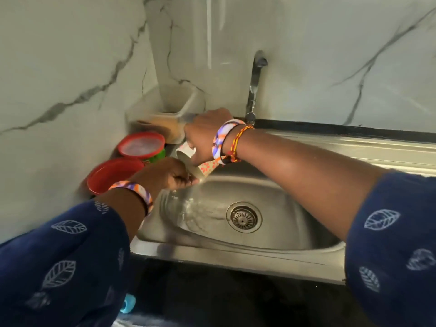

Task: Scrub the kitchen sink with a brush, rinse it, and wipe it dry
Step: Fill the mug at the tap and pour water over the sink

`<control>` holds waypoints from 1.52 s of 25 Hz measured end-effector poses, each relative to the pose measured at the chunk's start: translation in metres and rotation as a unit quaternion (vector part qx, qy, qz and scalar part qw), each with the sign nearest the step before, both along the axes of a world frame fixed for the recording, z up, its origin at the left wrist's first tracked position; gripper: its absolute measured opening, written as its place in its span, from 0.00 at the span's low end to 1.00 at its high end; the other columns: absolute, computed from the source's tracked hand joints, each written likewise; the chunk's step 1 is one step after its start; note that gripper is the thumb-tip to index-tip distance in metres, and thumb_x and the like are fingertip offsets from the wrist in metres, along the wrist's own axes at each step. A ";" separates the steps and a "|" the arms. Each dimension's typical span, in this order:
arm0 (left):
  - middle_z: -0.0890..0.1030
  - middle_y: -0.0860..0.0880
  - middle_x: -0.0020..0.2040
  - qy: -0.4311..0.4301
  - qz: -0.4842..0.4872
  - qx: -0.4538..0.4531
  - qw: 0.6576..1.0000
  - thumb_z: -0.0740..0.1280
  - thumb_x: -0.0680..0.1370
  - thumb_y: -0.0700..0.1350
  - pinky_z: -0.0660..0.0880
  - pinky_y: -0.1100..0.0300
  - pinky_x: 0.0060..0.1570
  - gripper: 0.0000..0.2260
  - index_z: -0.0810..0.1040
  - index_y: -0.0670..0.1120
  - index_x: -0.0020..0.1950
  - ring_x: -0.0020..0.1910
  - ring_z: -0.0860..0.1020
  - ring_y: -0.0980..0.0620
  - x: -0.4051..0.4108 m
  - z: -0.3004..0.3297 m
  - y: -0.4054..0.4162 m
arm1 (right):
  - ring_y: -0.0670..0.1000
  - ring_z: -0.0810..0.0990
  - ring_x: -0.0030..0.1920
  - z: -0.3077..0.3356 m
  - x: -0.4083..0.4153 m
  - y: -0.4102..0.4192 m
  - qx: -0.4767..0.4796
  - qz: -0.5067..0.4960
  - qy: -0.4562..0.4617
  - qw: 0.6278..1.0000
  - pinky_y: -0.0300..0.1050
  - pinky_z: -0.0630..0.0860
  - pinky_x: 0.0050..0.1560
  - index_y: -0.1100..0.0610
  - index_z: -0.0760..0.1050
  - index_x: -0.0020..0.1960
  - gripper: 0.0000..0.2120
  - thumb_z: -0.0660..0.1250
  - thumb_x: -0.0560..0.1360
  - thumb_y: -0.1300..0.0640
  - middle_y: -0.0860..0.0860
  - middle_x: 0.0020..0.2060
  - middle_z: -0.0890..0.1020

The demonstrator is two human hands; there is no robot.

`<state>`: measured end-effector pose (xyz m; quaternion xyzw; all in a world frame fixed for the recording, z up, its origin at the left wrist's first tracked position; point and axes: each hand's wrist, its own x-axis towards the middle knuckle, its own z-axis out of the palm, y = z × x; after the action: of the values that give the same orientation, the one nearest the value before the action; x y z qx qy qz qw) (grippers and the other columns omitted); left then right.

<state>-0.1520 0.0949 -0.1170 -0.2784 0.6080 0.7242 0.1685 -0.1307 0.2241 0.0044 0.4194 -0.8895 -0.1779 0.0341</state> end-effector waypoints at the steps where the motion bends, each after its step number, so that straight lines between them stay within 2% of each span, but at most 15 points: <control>1: 0.75 0.41 0.37 0.010 -0.011 -0.026 1.000 0.46 0.79 0.26 0.74 0.64 0.20 0.16 0.71 0.37 0.44 0.30 0.78 0.49 -0.008 0.005 -0.001 | 0.59 0.68 0.36 -0.002 -0.007 0.001 -0.030 -0.005 0.019 0.999 0.39 0.57 0.29 0.59 0.60 0.31 0.19 0.65 0.72 0.51 0.51 0.29 0.68; 3: 0.77 0.42 0.29 0.020 -0.066 -0.119 0.991 0.51 0.79 0.26 0.72 0.66 0.20 0.13 0.71 0.38 0.42 0.22 0.77 0.53 -0.025 0.017 0.001 | 0.58 0.69 0.38 -0.003 -0.010 0.009 -0.106 -0.020 0.038 0.993 0.38 0.58 0.32 0.58 0.65 0.32 0.19 0.65 0.70 0.45 0.49 0.30 0.69; 5: 0.76 0.43 0.32 0.037 -0.106 -0.194 0.975 0.56 0.79 0.29 0.75 0.63 0.25 0.10 0.71 0.38 0.41 0.28 0.76 0.52 -0.048 0.032 0.007 | 0.58 0.72 0.40 -0.004 -0.033 0.027 -0.189 -0.077 0.022 0.979 0.39 0.62 0.37 0.55 0.74 0.38 0.18 0.63 0.71 0.40 0.51 0.35 0.75; 7: 0.74 0.42 0.38 0.055 -0.139 -0.254 0.956 0.56 0.80 0.31 0.77 0.60 0.32 0.07 0.73 0.34 0.48 0.35 0.74 0.49 -0.076 0.043 0.019 | 0.57 0.73 0.36 -0.012 -0.057 0.056 -0.271 -0.171 -0.042 0.946 0.39 0.62 0.32 0.57 0.73 0.33 0.22 0.63 0.71 0.38 0.51 0.30 0.73; 10: 0.76 0.37 0.47 0.082 -0.176 -0.296 0.935 0.60 0.81 0.39 0.75 0.56 0.45 0.15 0.69 0.31 0.64 0.46 0.77 0.44 -0.116 0.056 0.055 | 0.51 0.73 0.29 -0.040 -0.081 0.099 -0.408 -0.329 -0.189 0.831 0.38 0.64 0.27 0.55 0.73 0.28 0.21 0.69 0.67 0.39 0.50 0.26 0.74; 13: 0.72 0.34 0.63 0.138 -0.199 -0.282 0.928 0.63 0.80 0.48 0.75 0.52 0.54 0.24 0.66 0.32 0.68 0.57 0.77 0.39 -0.158 0.058 0.097 | 0.47 0.71 0.27 -0.078 -0.095 0.126 -0.523 -0.410 -0.293 0.687 0.35 0.68 0.25 0.56 0.75 0.30 0.13 0.73 0.68 0.50 0.48 0.25 0.74; 15: 0.74 0.38 0.59 0.161 -0.187 -0.286 0.926 0.63 0.79 0.54 0.75 0.50 0.57 0.27 0.67 0.35 0.67 0.57 0.77 0.39 -0.184 0.052 0.118 | 0.48 0.75 0.30 -0.093 -0.106 0.132 -0.571 -0.419 -0.325 0.627 0.36 0.73 0.30 0.55 0.77 0.32 0.09 0.72 0.69 0.54 0.46 0.24 0.76; 17: 0.76 0.42 0.47 0.178 -0.148 -0.304 0.924 0.64 0.77 0.57 0.76 0.52 0.53 0.25 0.70 0.37 0.62 0.49 0.78 0.42 -0.207 0.044 0.130 | 0.48 0.75 0.30 -0.100 -0.122 0.132 -0.605 -0.423 -0.339 0.583 0.37 0.73 0.32 0.54 0.77 0.31 0.09 0.72 0.69 0.53 0.46 0.24 0.77; 21: 0.78 0.44 0.28 0.161 -0.074 -0.311 0.934 0.66 0.77 0.53 0.74 0.61 0.29 0.18 0.76 0.36 0.47 0.27 0.75 0.50 -0.236 0.034 0.117 | 0.49 0.76 0.32 -0.105 -0.142 0.121 -0.634 -0.442 -0.344 0.533 0.42 0.75 0.38 0.55 0.75 0.31 0.13 0.71 0.69 0.49 0.50 0.29 0.78; 25: 0.82 0.40 0.35 0.197 -0.057 -0.380 0.902 0.69 0.75 0.47 0.81 0.53 0.42 0.12 0.76 0.38 0.40 0.34 0.81 0.44 -0.258 0.036 0.103 | 0.47 0.75 0.32 -0.099 -0.154 0.108 -0.685 -0.465 -0.335 0.451 0.37 0.71 0.32 0.54 0.76 0.33 0.11 0.71 0.69 0.49 0.49 0.31 0.78; 27: 0.80 0.40 0.28 0.165 -0.045 -0.370 0.913 0.67 0.75 0.37 0.80 0.57 0.34 0.09 0.77 0.35 0.37 0.25 0.79 0.47 -0.264 0.035 0.092 | 0.46 0.74 0.33 -0.095 -0.156 0.101 -0.706 -0.464 -0.335 0.418 0.40 0.71 0.39 0.55 0.76 0.36 0.10 0.71 0.69 0.49 0.48 0.32 0.77; 29: 0.75 0.43 0.21 0.126 -0.072 -0.356 0.923 0.65 0.76 0.34 0.72 0.64 0.24 0.12 0.75 0.35 0.32 0.19 0.74 0.51 -0.265 0.023 0.079 | 0.46 0.74 0.35 -0.089 -0.155 0.098 -0.721 -0.460 -0.336 0.394 0.43 0.70 0.44 0.55 0.75 0.39 0.10 0.70 0.69 0.49 0.48 0.34 0.77; 32: 0.81 0.43 0.37 0.124 -0.091 -0.369 0.916 0.66 0.78 0.45 0.69 0.62 0.33 0.12 0.81 0.38 0.41 0.34 0.76 0.50 -0.259 0.008 0.072 | 0.46 0.73 0.36 -0.081 -0.157 0.098 -0.731 -0.455 -0.339 0.380 0.44 0.69 0.47 0.52 0.72 0.36 0.10 0.69 0.70 0.49 0.47 0.34 0.75; 34: 0.82 0.41 0.43 0.097 -0.077 -0.341 0.932 0.70 0.75 0.44 0.70 0.60 0.35 0.12 0.82 0.34 0.48 0.37 0.77 0.47 -0.257 0.006 0.073 | 0.46 0.72 0.36 -0.078 -0.156 0.095 -0.729 -0.460 -0.339 0.377 0.45 0.69 0.47 0.51 0.70 0.35 0.11 0.69 0.71 0.49 0.47 0.34 0.75; 38: 0.80 0.39 0.44 0.084 -0.041 -0.330 0.939 0.70 0.75 0.41 0.72 0.58 0.39 0.10 0.78 0.33 0.48 0.41 0.76 0.46 -0.261 0.006 0.076 | 0.46 0.71 0.36 -0.071 -0.154 0.089 -0.725 -0.469 -0.341 0.371 0.45 0.68 0.45 0.52 0.69 0.36 0.11 0.69 0.72 0.51 0.48 0.34 0.74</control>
<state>-0.4133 0.1705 -0.1113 -0.2317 0.8354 0.4963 0.0452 -0.2847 0.3134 -0.0669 -0.2261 -0.6676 0.7059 -0.0698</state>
